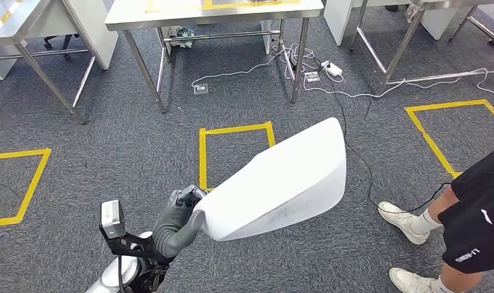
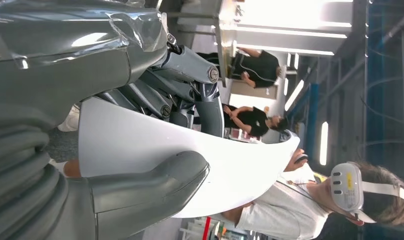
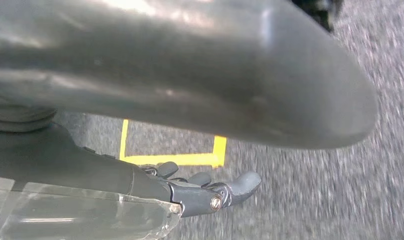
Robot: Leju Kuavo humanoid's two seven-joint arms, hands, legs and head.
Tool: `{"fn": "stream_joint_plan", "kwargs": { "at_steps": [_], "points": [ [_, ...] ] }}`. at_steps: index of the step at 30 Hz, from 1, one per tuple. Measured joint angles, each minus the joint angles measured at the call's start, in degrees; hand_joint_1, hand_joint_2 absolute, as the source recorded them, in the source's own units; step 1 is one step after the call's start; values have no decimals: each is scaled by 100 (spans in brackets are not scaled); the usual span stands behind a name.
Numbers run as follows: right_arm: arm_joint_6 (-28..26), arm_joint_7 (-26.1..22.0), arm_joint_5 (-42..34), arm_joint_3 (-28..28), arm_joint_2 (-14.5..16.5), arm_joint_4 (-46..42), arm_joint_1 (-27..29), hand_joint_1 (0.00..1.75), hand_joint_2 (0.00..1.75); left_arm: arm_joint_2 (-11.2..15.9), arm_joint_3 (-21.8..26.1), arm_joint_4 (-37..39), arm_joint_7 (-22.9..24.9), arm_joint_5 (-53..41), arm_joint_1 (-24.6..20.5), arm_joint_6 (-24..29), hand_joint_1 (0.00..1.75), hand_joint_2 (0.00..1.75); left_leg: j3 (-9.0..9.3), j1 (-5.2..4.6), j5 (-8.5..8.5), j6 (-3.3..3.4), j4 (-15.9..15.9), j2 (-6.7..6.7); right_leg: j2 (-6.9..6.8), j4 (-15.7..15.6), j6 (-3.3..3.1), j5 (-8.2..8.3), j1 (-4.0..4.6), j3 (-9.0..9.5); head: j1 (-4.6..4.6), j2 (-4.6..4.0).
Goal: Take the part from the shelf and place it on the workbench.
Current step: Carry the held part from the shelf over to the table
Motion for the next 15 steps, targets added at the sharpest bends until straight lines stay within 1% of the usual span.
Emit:
{"fn": "stream_joint_plan", "kwargs": {
  "at_steps": [1,2,3,4,5,6,7,8,9,10,11,12,13,14,15],
  "points": [
    [18,11,10,2,14,1,18,0,0,-7,-2,5,19,15,-2,50,175,175,110,-14,19,54,-184,6,-13,-29,31,-2,-1,11,4,0],
    [39,22,25,3,27,1,37,0,0,-14,-4,11,41,31,-8,103,175,175,229,-28,38,92,-374,12,-21,-32,64,-10,-4,17,15,0],
    [56,31,40,5,30,1,48,0,0,-22,-7,15,61,45,-18,152,175,175,320,-25,83,105,-504,-2,-22,44,86,-48,-15,-15,16,0],
    [73,39,55,7,27,2,51,0,0,-32,-10,19,79,61,-31,202,175,175,410,-9,130,118,-626,-12,-18,223,98,-125,-15,-99,23,0],
    [89,39,64,7,12,2,48,0,0,-45,-12,23,91,76,-44,236,175,175,437,-6,141,108,-661,-19,-6,542,97,-243,-29,-260,32,0],
    [104,41,72,8,-9,2,45,0,0,-56,-16,30,103,97,-53,278,175,175,443,0,138,106,-666,-29,1,920,105,-371,-46,-472,33,0],
    [114,45,80,8,-28,2,43,0,0,-64,-19,39,114,116,-57,313,175,175,445,6,124,88,-663,-44,2,1234,133,-456,-66,-663,36,0],
    [121,49,92,9,-53,2,39,0,0,-69,-24,49,122,135,-56,351,175,175,452,14,104,63,-655,-62,1,1383,186,-462,-90,-774,35,0],
    [125,54,106,9,-74,2,29,0,0,-69,-28,57,128,150,-56,386,175,175,461,30,80,30,-638,-78,1,1301,262,-374,-116,-766,36,0],
    [126,59,124,10,-93,2,10,0,0,-69,-32,63,131,160,-60,417,175,175,470,55,42,-14,-601,-93,0,993,351,-212,-146,-635,36,0],
    [127,63,144,11,-108,1,-18,0,0,-70,-37,65,131,163,-66,451,175,175,468,73,-11,-70,-536,-101,-3,605,433,-53,-179,-457,40,0],
    [129,70,164,12,-113,-2,-53,0,0,-69,-40,64,128,167,-76,488,175,175,448,79,-82,-129,-447,-109,7,278,459,52,-198,-294,50,0],
    [129,80,185,12,-117,-5,-90,0,0,-70,-46,62,123,167,-85,521,175,175,425,77,-148,-175,-370,-114,17,78,433,100,-204,-185,50,0],
    [124,90,202,12,-122,-7,-122,0,0,-70,-51,60,117,167,-90,556,175,175,405,68,-202,-208,-313,-117,26,20,370,88,-196,-146,50,0],
    [114,99,212,12,-128,-8,-145,0,0,-70,-54,57,111,168,-94,593,175,175,395,69,-238,-222,-283,-122,38,36,292,61,-181,-138,44,0]
  ]
}}
